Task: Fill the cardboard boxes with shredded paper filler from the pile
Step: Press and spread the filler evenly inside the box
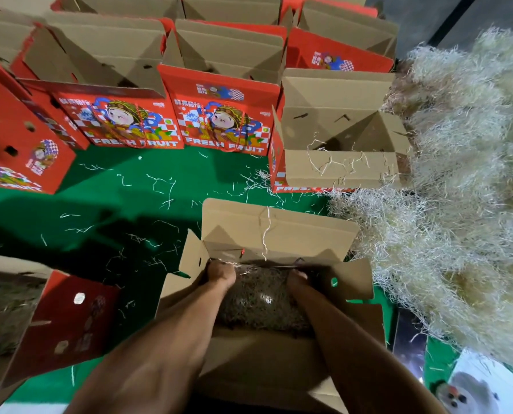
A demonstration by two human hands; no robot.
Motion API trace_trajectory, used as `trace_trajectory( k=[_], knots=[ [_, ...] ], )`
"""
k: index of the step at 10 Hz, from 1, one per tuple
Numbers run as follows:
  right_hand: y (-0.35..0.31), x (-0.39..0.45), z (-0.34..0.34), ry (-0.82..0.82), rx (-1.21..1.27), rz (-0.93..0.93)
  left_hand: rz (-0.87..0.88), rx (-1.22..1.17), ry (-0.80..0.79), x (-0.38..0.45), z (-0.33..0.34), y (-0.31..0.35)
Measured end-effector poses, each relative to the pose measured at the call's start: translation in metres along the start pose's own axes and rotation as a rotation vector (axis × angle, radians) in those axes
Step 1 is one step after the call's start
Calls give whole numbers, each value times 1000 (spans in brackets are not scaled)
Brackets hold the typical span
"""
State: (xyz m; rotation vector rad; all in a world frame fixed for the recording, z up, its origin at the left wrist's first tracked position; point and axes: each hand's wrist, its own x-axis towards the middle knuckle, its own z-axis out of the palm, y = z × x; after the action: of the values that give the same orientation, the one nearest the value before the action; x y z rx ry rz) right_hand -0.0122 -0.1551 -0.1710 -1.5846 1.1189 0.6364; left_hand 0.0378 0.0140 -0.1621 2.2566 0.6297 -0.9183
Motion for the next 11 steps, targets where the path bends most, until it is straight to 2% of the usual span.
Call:
trace_trajectory(
  k=[1, 2, 3, 4, 5, 6, 7, 9, 10, 11],
  knots=[
    [-6, -6, -4, 10, -20, -47, -40, -88, -68, -3, -8, 2],
    [-10, -14, -8, -84, -336, -107, 30, 7, -102, -8, -15, 11],
    [4, -20, -14, -259, -729, -123, 48, 330, -260, -19, -16, 11],
    [21, -20, -11, -297, -876, -51, 44, 555, -282, -19, -3, -8],
    [26, -17, -6, -256, -988, -74, 0, 655, -293, -19, 10, -25],
    [32, -12, 0, -241, -1008, -111, 30, 642, -288, -8, 16, -35],
    [21, -15, -2, -285, -1064, -165, 10, 393, -233, -4, 14, -34],
    [29, -36, 3, -181, -1202, -366, 122, 628, -250, -26, 6, -22],
    [23, -52, -4, -76, -1208, -367, 174, 664, -271, -38, -1, -12],
    [8, -73, -15, 108, -1240, -394, 227, 653, -154, -54, -11, -5]
  ],
)
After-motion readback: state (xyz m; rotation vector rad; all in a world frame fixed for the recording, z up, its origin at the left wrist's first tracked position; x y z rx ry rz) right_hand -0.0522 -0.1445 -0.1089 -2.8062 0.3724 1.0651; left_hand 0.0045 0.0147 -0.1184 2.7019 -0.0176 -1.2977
